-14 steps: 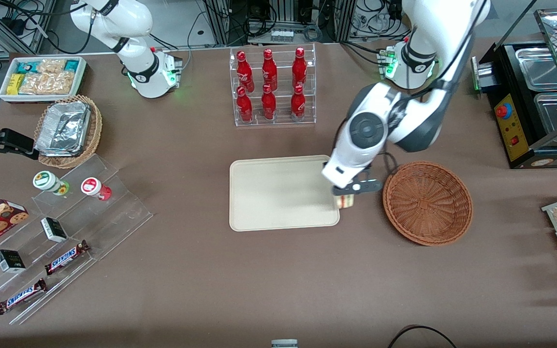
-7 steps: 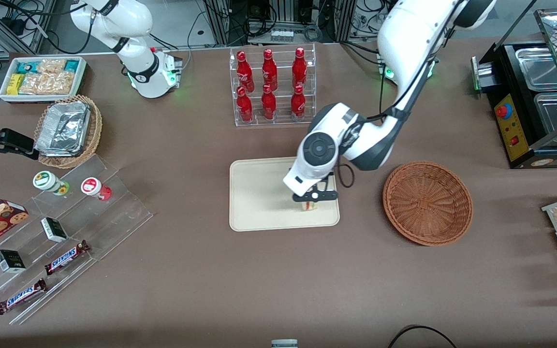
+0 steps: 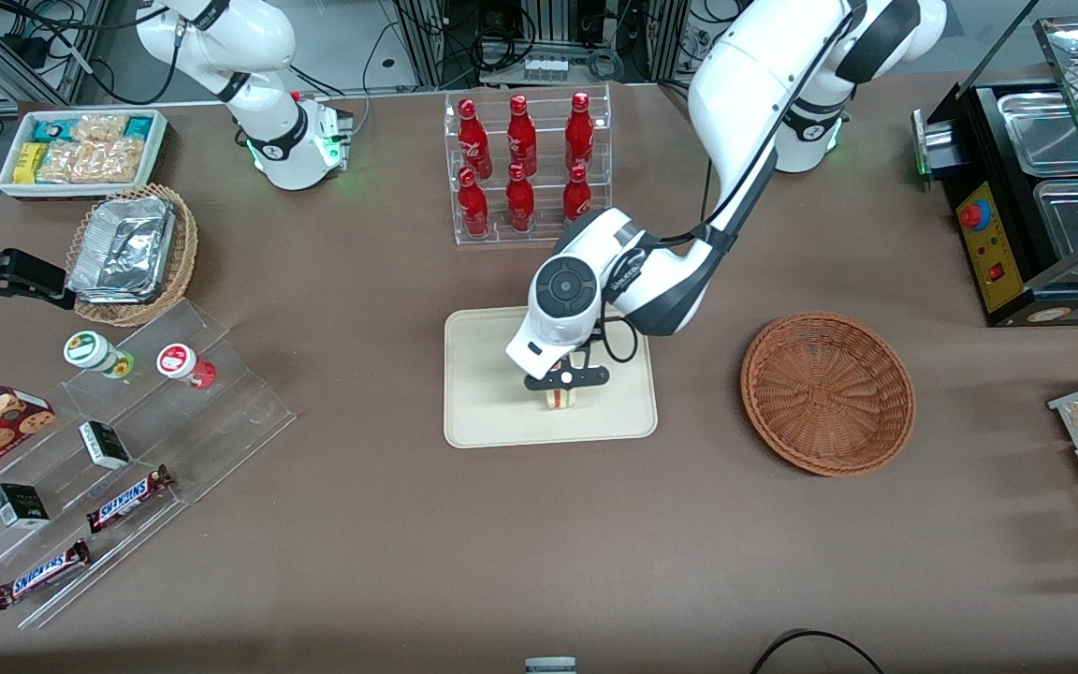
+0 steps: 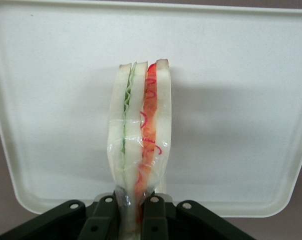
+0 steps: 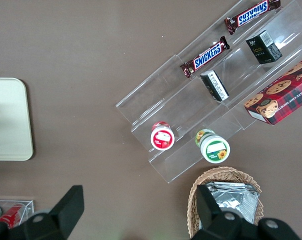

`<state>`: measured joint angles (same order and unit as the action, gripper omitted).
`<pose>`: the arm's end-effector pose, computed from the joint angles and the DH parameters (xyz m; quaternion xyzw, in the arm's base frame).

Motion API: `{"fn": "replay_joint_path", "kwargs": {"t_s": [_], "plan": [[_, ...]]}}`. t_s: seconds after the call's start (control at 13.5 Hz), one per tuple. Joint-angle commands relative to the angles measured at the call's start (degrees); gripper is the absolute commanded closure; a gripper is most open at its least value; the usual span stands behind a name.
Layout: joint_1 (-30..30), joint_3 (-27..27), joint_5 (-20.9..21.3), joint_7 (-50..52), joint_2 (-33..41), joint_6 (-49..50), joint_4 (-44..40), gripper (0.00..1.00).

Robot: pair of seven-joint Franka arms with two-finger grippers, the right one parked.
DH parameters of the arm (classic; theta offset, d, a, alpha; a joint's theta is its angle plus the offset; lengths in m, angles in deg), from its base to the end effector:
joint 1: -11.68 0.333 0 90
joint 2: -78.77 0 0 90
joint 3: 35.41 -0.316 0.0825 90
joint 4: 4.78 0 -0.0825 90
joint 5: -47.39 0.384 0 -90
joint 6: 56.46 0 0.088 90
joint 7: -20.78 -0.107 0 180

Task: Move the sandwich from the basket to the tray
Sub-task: 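Lower the sandwich onto the tray center and open the left gripper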

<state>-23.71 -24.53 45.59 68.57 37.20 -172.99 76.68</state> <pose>0.5104 -0.4998 0.2655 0.9949 0.0411 -0.0913 0.0157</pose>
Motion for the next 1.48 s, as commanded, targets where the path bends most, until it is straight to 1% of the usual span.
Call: {"fn": "replay_joint_path", "kwargs": {"t_s": [0.0,0.74,0.81,0.89,0.96,1.03,1.4], "plan": [[-1.0,-0.8,0.0,1.2,-1.2,0.3,-2.5,1.0],[-1.4,-1.1,0.4,1.8,-4.1,0.1,-3.8,1.0],[-1.4,-1.1,1.1,2.7,-4.4,0.0,-3.8,0.97],[-1.4,-1.1,2.3,4.2,-4.5,-0.5,-3.8,0.75],[-1.7,-1.1,2.8,5.3,-4.6,-0.9,-3.8,0.32],[-1.9,-1.1,2.9,5.3,-4.6,-1.0,-3.8,0.0],[-2.1,-1.1,3.0,5.5,-3.8,-0.5,-3.8,0.0]]}}
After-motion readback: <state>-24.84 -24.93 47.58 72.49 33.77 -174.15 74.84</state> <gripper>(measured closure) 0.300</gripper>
